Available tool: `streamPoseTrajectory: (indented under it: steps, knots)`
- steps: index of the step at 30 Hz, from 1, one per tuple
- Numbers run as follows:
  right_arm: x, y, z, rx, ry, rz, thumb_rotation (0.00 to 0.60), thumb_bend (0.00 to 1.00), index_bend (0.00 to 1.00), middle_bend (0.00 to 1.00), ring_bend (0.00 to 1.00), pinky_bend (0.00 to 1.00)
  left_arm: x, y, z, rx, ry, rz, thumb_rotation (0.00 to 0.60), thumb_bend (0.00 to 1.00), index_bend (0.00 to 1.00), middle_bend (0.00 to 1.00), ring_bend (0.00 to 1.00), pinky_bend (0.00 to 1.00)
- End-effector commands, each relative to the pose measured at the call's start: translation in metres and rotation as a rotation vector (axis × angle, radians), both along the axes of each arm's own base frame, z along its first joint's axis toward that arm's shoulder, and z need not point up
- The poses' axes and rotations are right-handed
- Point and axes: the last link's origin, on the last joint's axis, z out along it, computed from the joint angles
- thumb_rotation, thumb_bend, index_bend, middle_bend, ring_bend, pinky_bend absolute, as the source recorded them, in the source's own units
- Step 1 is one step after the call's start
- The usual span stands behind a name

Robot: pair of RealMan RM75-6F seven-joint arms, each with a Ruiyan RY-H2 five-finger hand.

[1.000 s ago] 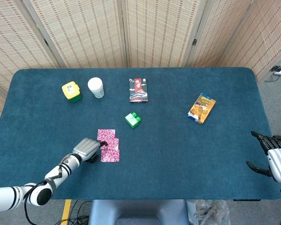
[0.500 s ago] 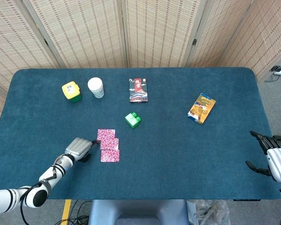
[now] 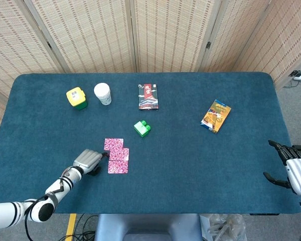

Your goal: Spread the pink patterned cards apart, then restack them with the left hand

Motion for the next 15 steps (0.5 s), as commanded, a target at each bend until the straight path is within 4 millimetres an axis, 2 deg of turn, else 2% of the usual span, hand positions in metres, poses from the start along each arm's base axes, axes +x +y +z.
streamPoseTrajectory:
  steps: [1,15]
  knots:
    - [-0.001,0.000,0.000,-0.001,0.000,-0.002,0.600,0.25,0.09,0.22,0.19,0.19,0.004,0.001,-0.002,-0.002,-0.008,-0.004,0.600,0.54,0.23,0.96,0.95,1.00]
    - [-0.005,0.003,0.003,-0.010,-0.004,-0.008,0.600,0.25,0.09,0.22,0.19,0.19,0.024,0.005,-0.019,-0.021,-0.029,-0.022,0.600,0.54,0.23,0.96,0.95,1.00]
